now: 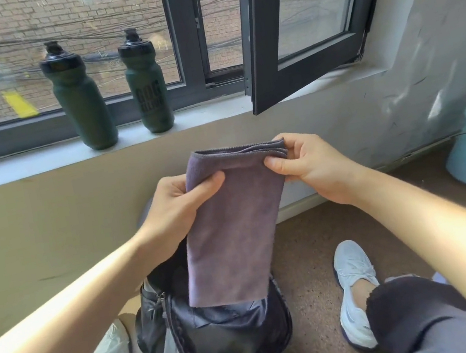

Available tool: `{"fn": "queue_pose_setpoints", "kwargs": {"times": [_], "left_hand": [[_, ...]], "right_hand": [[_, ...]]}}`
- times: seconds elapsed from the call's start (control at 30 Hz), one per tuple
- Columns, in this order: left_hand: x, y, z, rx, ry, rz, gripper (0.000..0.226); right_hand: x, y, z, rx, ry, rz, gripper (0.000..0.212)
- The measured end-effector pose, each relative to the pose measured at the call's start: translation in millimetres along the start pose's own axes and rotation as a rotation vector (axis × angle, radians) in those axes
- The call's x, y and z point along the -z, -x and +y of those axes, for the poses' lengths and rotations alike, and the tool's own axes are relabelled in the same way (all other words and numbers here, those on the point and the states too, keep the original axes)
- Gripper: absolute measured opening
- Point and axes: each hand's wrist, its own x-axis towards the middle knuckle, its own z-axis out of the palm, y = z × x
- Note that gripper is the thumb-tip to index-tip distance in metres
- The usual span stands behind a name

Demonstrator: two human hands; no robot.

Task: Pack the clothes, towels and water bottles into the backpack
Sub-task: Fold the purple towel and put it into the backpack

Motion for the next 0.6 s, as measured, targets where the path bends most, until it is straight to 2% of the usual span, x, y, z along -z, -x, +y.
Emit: {"fn": "queue_pose_setpoints", "kwargs": {"times": [0.13, 0.23, 0.27, 0.43, 0.6], "left_hand": [[1.0, 0.9, 4.3, 0.070, 0.089, 0.015, 0.024], [3.3, -0.6, 11.3, 0.119, 0.203, 0.078, 0.022], [5.0, -1.3, 13.8, 0.136, 0.232, 0.097, 0.023], [15.5, -5.3, 25.2, 0.208, 0.386, 0.179, 0.035], [31.1, -8.2, 23.9, 0.278, 0.478, 0.241, 0.047]], "right_hand": [[-12.3, -4.3, 1.6, -0.045, -0.113, 0.052, 0.017], [-17.7, -5.1, 3.0, -0.098, -0.188, -0.003, 0.046], [-19.4, -4.3, 4.1, -0.119, -0.199, -0.050, 0.049], [-31.1, 2.2, 18.6, -0.225, -0.108, -0.294, 0.035], [-39.4, 2.7, 23.0, -0.275, -0.069, -0.283, 0.026]]}}
